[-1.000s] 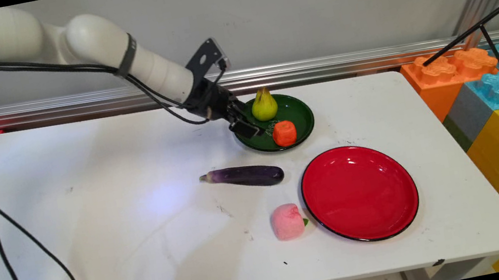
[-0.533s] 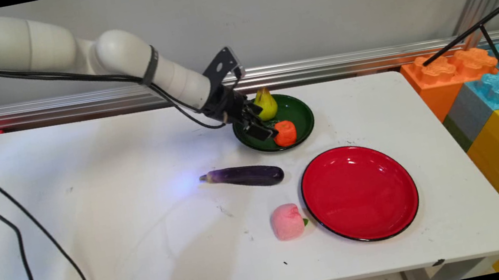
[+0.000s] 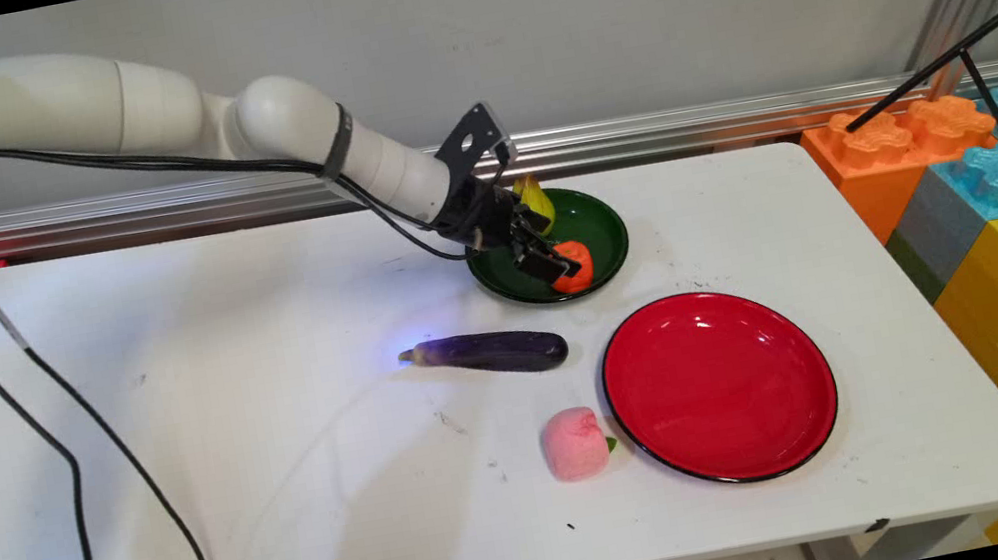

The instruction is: Pick up the mandarin from the green plate

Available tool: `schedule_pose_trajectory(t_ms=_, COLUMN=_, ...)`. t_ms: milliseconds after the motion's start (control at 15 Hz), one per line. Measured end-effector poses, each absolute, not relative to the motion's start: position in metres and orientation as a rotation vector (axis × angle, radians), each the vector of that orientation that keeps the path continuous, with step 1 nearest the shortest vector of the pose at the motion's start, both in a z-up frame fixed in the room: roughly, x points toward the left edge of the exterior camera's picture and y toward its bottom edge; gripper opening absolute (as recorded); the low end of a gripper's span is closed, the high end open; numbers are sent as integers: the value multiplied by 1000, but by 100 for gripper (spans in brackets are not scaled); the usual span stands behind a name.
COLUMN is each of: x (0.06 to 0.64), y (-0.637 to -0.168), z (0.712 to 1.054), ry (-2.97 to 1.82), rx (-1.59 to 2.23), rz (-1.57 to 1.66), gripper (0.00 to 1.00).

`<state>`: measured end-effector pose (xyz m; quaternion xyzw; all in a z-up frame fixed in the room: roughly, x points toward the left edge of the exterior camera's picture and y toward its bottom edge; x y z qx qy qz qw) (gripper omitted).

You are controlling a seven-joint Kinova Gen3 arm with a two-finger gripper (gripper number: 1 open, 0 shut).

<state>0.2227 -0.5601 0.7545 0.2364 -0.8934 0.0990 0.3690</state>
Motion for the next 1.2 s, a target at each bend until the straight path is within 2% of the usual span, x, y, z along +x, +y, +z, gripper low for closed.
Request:
schedule_pose_trajectory(t_ms=1000, x=214, y=-587, z=734, ry=-2322, rx=589, rz=206, gripper=100)
schedule_pose_trajectory(t_ms=1067, x=214, y=-588, z=734, ry=-2324, rx=586, rz=205, gripper=0)
schedule_pose_trajectory(t_ms=1200, x=215, y=-589, z=733, ry=-2327, rx=582, rz=203, gripper=0)
